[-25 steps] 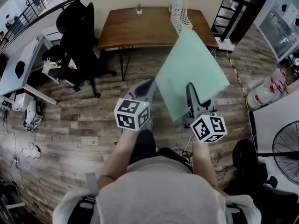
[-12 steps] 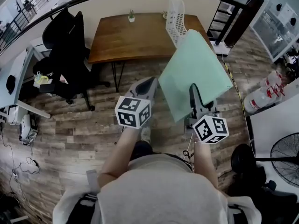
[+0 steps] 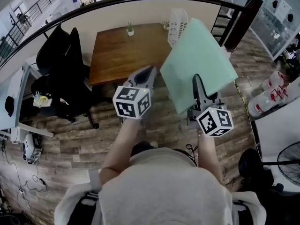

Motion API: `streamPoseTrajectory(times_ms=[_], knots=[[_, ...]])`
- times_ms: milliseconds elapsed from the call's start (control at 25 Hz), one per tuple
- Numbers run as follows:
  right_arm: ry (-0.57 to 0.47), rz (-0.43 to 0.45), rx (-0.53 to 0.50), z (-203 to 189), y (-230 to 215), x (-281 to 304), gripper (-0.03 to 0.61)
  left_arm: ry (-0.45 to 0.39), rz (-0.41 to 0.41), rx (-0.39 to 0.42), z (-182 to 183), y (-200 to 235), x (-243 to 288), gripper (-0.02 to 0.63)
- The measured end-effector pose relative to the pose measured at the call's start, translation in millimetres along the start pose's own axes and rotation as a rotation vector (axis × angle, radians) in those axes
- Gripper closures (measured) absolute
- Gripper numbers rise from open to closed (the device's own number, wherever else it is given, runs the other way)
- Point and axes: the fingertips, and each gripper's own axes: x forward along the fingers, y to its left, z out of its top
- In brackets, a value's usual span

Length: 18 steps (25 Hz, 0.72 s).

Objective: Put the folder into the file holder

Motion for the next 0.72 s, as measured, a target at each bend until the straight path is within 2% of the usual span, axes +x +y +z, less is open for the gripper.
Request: streamPoseTrajectory(times_ms=[120,280,720], knots=[[-0.013,0.001,0.004,-5.1,4.9,17.7,0.414,0.015,-0.024,0.001,-1.3,17.1,9.9,0.6],[0.031,0.002,0.01,-21.9,5.9,28.2,0.414,0.045,-0.036,-0.037,-16.4,29.6,14.1,0.601],[0.079,-0.067,0.025,-41.5,-32.2,50.7,0.414,0.102,-0.027,-0.11,-51.8,49.5,32.2,0.601]])
